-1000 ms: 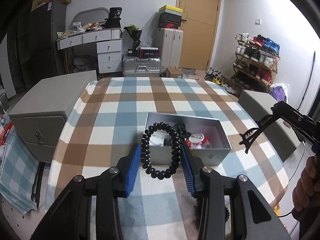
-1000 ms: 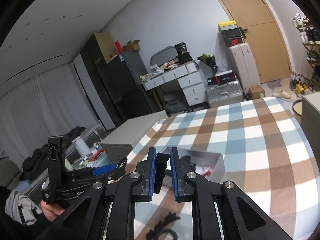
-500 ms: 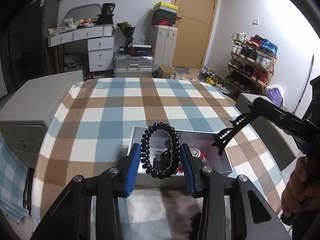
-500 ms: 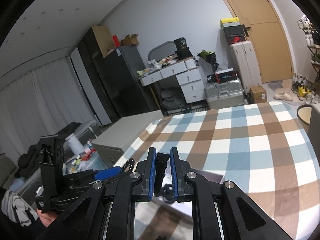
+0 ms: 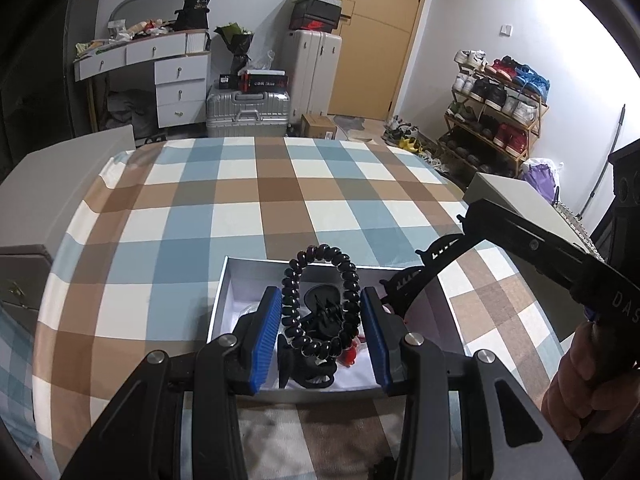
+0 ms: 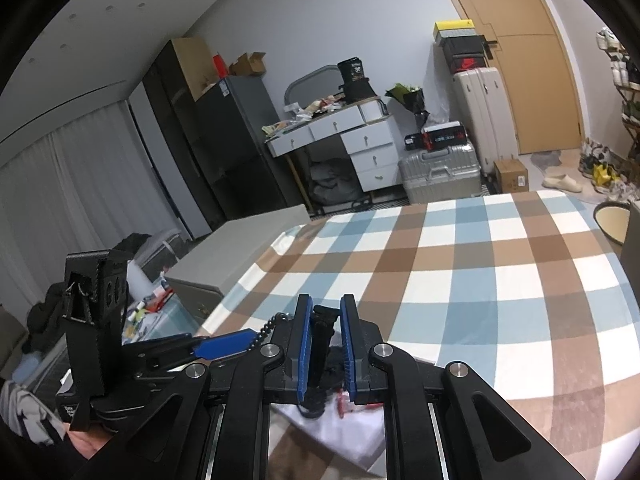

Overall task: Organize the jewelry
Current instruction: 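Carry both items over the grey box and open both grippers, then withdraw both grippers from the box back over the table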

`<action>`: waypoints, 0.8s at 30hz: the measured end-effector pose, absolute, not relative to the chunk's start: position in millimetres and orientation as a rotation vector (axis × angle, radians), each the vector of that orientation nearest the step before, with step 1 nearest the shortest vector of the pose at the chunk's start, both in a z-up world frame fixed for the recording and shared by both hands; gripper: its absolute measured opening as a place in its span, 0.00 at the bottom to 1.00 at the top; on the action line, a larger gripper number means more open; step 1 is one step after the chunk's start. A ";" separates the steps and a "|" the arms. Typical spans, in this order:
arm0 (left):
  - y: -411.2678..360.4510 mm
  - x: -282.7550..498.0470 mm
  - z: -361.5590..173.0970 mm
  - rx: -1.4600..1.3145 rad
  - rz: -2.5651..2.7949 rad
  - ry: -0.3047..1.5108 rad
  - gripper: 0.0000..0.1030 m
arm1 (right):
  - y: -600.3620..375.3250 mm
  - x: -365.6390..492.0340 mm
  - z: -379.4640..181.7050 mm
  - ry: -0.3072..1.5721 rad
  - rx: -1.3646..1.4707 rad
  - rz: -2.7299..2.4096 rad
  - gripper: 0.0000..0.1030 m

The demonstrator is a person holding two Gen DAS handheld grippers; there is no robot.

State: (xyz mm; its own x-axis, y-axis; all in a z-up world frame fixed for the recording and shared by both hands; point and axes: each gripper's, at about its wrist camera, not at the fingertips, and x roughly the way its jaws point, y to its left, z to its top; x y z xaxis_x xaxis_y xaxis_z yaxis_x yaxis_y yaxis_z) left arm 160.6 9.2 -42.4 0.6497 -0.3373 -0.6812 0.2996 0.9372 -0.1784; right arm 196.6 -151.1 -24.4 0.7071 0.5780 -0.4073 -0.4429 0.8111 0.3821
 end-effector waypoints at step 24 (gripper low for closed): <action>3.3 164.3 -43.4 -0.036 -0.368 0.804 0.55 | -164.7 204.7 -35.6 0.563 0.337 0.563 0.41</action>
